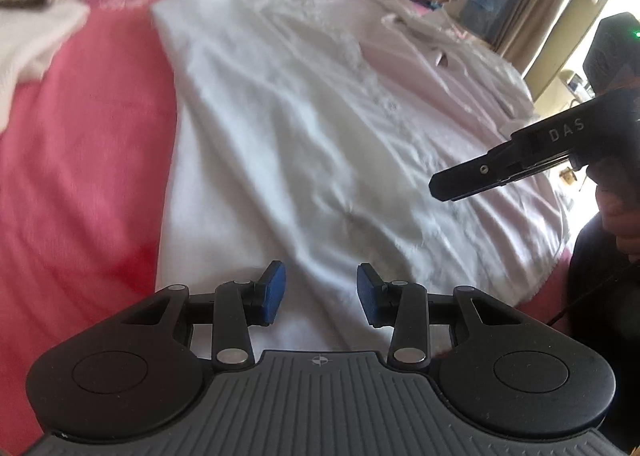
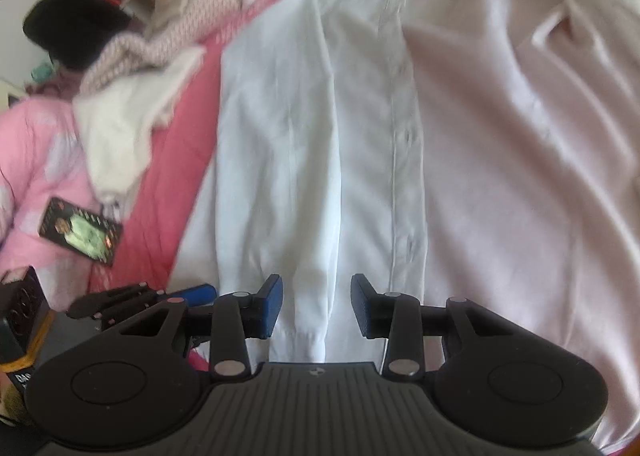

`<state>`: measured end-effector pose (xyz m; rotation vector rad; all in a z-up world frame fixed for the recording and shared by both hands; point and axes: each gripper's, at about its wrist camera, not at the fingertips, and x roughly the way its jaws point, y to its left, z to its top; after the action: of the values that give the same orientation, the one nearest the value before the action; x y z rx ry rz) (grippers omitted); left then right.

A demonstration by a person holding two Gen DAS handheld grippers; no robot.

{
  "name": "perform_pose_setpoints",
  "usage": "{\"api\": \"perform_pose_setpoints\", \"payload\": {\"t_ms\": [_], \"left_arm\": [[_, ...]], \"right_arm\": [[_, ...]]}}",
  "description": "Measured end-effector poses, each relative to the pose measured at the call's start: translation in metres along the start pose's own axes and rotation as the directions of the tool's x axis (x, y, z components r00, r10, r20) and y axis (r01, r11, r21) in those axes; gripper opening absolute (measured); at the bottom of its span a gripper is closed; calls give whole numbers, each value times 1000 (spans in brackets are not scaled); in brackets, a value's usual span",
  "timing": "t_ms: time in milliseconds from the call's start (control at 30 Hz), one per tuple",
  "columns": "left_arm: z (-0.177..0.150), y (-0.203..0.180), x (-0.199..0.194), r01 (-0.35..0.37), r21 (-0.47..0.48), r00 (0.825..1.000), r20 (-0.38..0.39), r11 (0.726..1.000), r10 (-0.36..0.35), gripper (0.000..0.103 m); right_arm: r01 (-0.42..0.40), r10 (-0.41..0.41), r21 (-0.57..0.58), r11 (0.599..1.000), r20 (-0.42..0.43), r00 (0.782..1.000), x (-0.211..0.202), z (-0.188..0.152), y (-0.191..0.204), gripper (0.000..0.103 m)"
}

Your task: Fold clothes

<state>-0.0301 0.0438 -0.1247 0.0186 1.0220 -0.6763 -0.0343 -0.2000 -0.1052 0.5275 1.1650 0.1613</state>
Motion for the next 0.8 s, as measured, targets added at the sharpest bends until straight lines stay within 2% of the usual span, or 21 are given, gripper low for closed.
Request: {"api": "perform_pose_setpoints", "payload": {"t_ms": [167,267,433,533,633,667,800], "left_arm": [[-1,-1,5,14,-27,1000,-2,1000,-14,39],[-1,-4,7,16,-31,1000,4,999,-16,38],[-1,-11,10,-4,-2,1000,6,1000,4,29],[-3,-11,10,-5,-18,1000,9,1000,5,24],[-3,-9,10,-4,-48,1000,15,999,5,11],[-3,-8,10,-2,-59,1000,16,998,3,9],[-3,-5,8,35,-98,999,22,995,-33,6]], "right_arm": [[31,-33,-18,999,-63,997,17,-11,1,40],[40,-43,-56,998,-60,997,18,-17,7,40],[57,-65,-129,990,-58,996,20,-27,17,40],[67,-78,-168,984,-58,995,23,-31,23,39],[77,-90,-220,973,-50,995,26,-35,30,30],[81,-94,-237,968,-46,994,27,-36,32,19],[100,-110,-280,955,-21,994,24,-42,36,10]]}}
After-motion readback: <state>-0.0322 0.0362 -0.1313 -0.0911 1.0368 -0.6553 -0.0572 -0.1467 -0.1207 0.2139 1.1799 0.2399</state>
